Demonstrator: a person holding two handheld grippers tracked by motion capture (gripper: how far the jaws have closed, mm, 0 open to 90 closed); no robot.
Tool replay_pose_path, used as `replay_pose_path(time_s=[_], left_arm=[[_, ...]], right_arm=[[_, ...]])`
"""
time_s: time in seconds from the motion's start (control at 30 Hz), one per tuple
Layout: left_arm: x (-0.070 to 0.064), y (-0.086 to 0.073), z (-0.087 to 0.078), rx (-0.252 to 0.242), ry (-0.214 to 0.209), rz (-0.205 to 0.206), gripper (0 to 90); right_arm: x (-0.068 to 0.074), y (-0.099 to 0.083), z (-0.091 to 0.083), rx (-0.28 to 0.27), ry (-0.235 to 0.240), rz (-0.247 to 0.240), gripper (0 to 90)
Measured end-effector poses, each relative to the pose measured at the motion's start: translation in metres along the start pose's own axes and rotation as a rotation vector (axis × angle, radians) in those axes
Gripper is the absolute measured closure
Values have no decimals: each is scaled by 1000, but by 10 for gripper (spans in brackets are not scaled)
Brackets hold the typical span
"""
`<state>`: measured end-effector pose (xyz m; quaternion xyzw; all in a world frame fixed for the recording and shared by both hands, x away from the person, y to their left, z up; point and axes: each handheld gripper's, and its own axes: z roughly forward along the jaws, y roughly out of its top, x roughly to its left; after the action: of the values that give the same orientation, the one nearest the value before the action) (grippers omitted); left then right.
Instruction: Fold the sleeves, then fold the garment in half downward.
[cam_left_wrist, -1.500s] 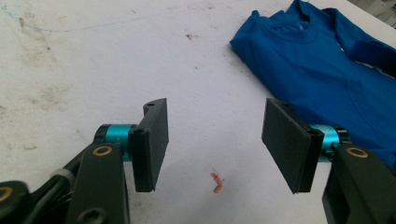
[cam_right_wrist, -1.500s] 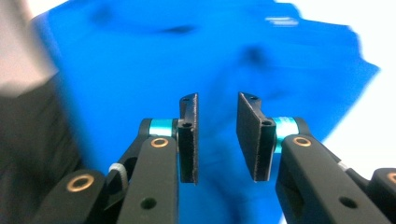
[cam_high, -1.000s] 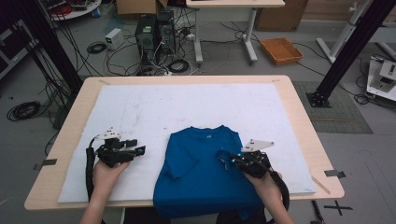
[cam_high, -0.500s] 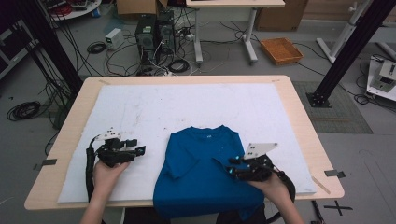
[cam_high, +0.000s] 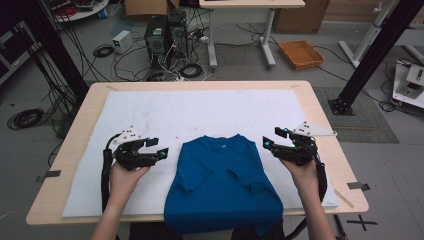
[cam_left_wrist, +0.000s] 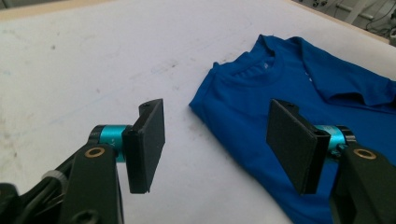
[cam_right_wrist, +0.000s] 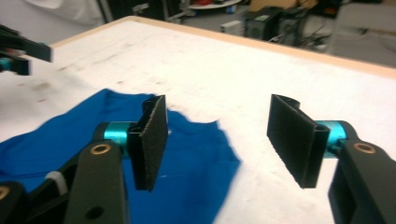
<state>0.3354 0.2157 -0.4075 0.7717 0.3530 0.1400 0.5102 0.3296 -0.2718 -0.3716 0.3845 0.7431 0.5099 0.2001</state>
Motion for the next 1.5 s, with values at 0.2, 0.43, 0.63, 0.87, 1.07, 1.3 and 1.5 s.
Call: replay_pose_path(time_s=[0.2, 0.43, 0.63, 0.87, 1.07, 1.3, 1.5], left_arm=[[-11, 14, 5, -9, 0, 32, 358], [-18, 13, 2, -32, -25, 42, 342], [-21, 10, 1, -25, -40, 44, 335], [-17, 8, 1, -27, -42, 26, 334], [-16, 7, 1, -22, -45, 23, 334], [-19, 7, 4, -12, -52, 35, 334], [-14, 9, 6, -14, -57, -1, 334]], right_arm=[[-11, -8, -3, 39, 10, 51, 285], [-15, -10, -7, 30, 21, 76, 262], [-14, -8, -7, 26, 26, 74, 259], [-12, -7, -5, 31, 28, 71, 257], [-13, -7, -4, 31, 27, 76, 255], [-13, -8, -5, 32, 27, 76, 255], [-17, -6, -2, 39, 16, 85, 278]])
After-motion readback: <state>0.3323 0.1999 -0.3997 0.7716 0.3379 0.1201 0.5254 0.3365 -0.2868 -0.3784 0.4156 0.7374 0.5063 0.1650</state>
